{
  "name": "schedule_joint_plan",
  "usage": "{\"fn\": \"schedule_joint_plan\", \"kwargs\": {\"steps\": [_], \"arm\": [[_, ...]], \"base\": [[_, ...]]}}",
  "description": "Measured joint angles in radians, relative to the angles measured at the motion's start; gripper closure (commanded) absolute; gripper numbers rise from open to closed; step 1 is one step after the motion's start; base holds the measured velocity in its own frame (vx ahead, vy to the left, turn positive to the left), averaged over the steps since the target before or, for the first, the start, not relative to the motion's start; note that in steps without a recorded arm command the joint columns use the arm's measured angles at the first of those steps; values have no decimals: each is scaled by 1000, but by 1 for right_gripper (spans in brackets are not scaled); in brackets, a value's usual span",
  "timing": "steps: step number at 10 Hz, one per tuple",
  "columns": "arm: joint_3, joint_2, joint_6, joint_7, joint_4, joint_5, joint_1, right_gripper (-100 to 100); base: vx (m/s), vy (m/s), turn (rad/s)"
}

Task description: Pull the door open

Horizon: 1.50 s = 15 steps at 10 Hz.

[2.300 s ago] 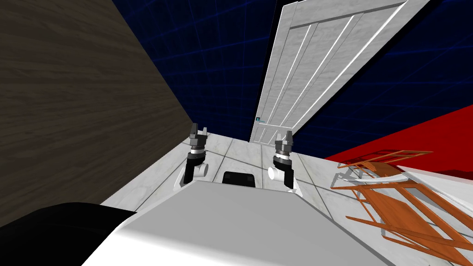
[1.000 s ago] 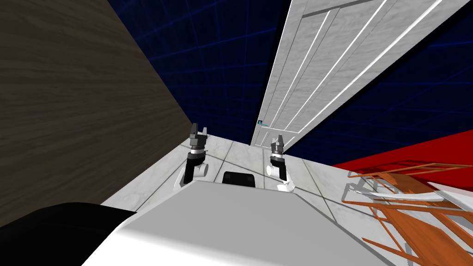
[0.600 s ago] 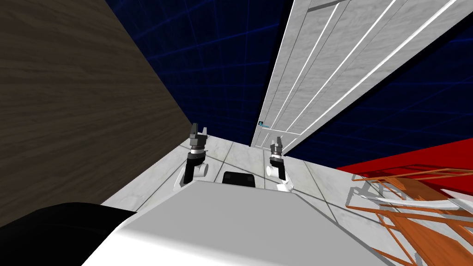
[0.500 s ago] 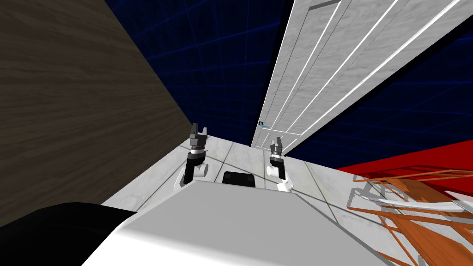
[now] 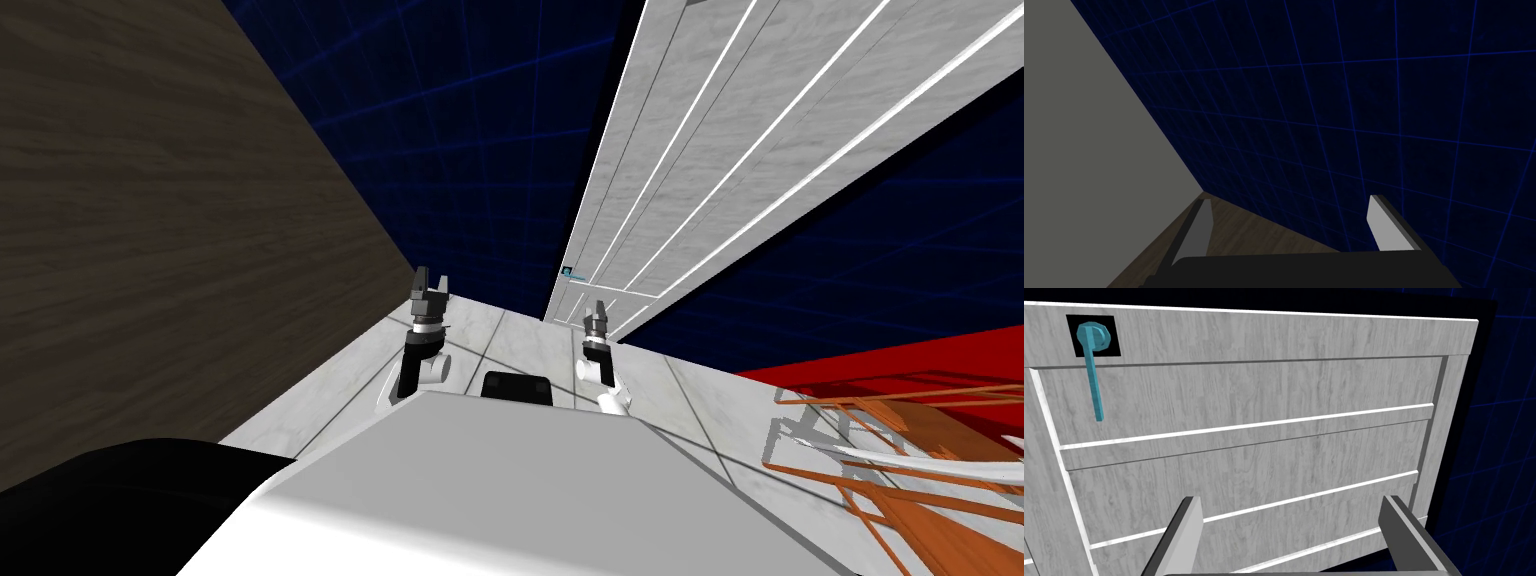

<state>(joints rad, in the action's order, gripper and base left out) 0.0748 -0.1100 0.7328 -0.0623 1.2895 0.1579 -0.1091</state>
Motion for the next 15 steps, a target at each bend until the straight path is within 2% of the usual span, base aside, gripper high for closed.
{"fn": "schedule_joint_plan", "kwargs": {"steps": [5,9,15], "arm": [[15,-6,8,10,-99,6,41,-100],[28,-11,32,20,-218,12,86,-100],[50,-17,49,37,-368,21,143,-100]], "base": [[59,-1,9],[92,-6,15],[101,-7,14]]}}
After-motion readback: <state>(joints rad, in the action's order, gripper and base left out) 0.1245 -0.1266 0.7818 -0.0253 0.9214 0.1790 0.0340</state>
